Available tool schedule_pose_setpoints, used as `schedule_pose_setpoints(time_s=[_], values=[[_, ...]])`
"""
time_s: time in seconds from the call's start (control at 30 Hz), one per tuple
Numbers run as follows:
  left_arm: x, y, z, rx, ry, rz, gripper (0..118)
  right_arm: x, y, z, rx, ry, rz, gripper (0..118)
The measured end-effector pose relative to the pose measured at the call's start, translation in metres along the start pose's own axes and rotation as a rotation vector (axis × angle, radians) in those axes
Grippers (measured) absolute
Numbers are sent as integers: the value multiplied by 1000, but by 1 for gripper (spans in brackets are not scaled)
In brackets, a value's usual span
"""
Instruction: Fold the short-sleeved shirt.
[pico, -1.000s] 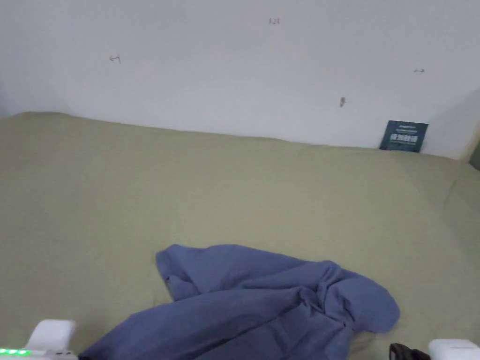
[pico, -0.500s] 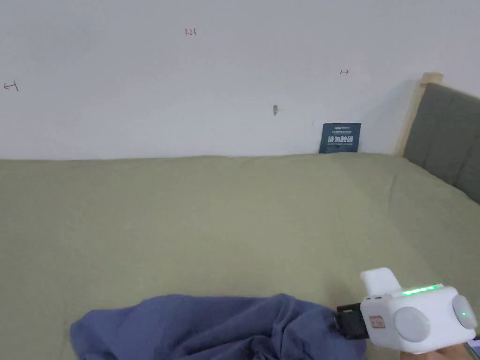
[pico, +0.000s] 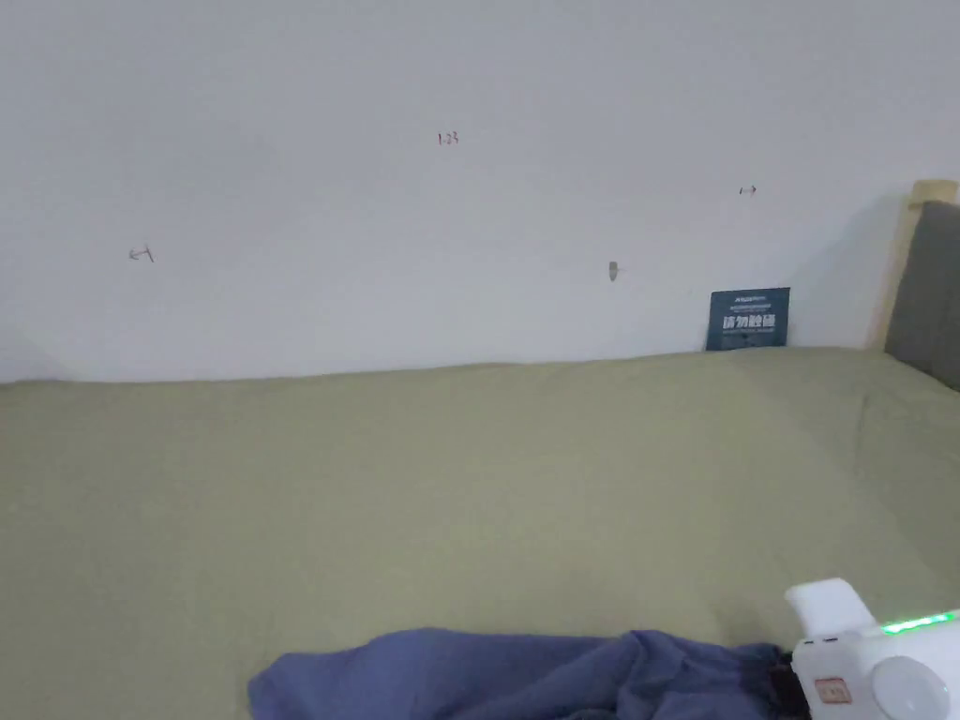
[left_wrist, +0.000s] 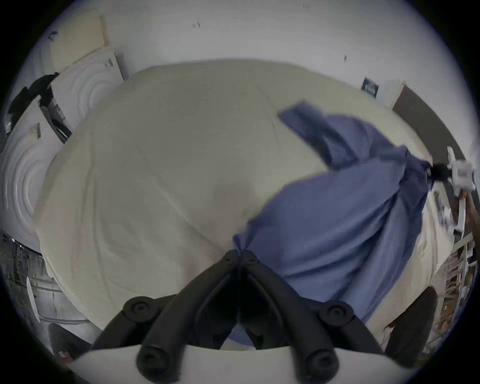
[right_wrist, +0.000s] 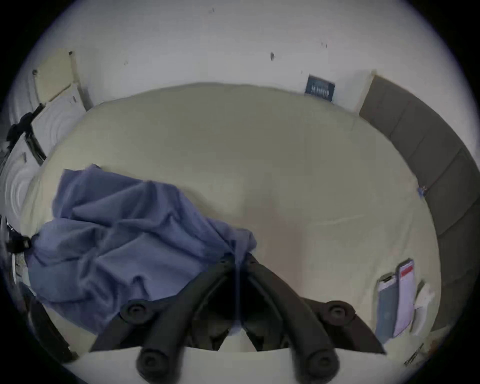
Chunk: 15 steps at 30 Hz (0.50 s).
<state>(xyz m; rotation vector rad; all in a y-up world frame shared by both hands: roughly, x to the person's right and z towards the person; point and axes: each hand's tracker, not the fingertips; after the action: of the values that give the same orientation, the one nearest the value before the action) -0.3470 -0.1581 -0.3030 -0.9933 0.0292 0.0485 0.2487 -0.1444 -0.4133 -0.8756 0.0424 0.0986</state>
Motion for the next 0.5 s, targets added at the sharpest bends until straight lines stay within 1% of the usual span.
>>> schedule_pose_setpoints(time_s=[0.03, 0.07, 0.1, 0.13, 0.2, 0.27, 0.3, 0.43, 0.5], values=[[-5, 10, 15, 32, -10, 19, 0, 2, 5, 20, 50, -28, 14, 2], [-10, 19, 29, 76, -8, 36, 0, 5, 10, 38, 90, -46, 11, 2], [-12, 32, 46, 103, -12, 24, 0, 10, 17, 60, 136, -51, -8, 2], [-15, 43, 63, 147, 12, 4, 0, 22, 25, 78, 167, -43, -45, 2], [-23, 65, 92, 217, 56, -26, 0, 33, 38, 115, 216, -15, -82, 2], [-29, 88, 119, 283, 105, -25, 0, 37, 46, 152, 286, -59, -64, 2], [-36, 100, 133, 313, 107, -11, 0, 39, 52, 170, 321, -81, -54, 2], [-45, 138, 185, 393, 93, 36, 0, 46, 72, 231, 417, -81, -89, 2], [-39, 154, 205, 419, 93, 30, 0, 44, 84, 256, 469, -99, -75, 2]])
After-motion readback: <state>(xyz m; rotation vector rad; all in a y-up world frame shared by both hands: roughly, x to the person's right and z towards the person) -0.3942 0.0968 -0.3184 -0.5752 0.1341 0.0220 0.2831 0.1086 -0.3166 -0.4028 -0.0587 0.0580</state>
